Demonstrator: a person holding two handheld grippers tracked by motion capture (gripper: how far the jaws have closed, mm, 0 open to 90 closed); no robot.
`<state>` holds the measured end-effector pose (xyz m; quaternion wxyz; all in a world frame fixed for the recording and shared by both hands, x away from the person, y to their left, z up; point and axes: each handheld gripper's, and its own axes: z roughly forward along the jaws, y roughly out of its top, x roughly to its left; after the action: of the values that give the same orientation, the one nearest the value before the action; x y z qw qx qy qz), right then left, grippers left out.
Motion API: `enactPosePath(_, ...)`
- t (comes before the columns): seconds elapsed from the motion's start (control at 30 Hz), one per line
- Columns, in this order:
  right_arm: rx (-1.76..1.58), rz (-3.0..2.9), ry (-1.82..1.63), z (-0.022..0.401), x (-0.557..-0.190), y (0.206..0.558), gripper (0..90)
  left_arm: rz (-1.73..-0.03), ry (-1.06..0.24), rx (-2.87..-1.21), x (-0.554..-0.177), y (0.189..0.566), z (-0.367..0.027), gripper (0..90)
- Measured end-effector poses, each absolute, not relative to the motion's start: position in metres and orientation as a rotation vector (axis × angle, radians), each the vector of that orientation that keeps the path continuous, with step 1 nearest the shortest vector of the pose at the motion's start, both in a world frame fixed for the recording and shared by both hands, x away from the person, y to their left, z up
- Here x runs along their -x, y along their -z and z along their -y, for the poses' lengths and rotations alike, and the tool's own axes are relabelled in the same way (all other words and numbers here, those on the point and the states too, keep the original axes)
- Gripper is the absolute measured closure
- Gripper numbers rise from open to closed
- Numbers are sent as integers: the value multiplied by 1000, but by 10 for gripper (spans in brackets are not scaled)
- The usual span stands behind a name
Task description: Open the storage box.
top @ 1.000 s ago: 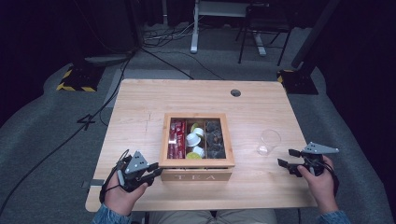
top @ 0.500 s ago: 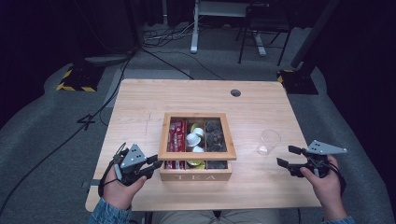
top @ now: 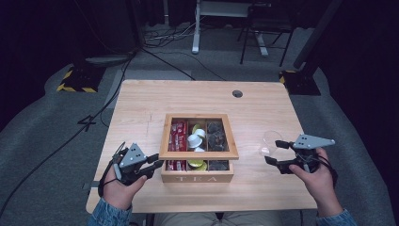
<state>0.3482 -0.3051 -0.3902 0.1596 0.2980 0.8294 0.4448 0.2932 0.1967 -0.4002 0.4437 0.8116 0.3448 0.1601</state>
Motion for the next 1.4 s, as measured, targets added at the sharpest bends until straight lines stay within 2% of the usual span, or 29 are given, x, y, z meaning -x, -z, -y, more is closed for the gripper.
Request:
enactPosePath(0.13,-802,-2400,-1305,290,-349,386,217,-861,-400,-2007,-293,401,-196,737)
enactPosePath(0.4,-602,-2455,-1270,247,-348,384,277,-871,-406,-2008,-291,402,-195,733)
enactPosePath(0.63,-530,-2507,-1242,220,-349,392,281,-870,-405,-2009,-291,403,-195,733)
enactPosePath(0.87,-504,-2498,-1218,209,-350,396,332,-874,-404,-2016,-290,405,-194,728)
enactPosePath(1.17,-485,-2476,-1155,203,-349,395,328,-878,-396,-1992,-289,407,-195,727)
enactPosePath(1.3,-446,-2452,-1146,202,-346,393,364,-878,-407,-1974,-288,406,-196,720)
enactPosePath(1.4,-438,-2435,-1154,202,-344,390,412,-873,-429,-1959,-288,406,-197,669)
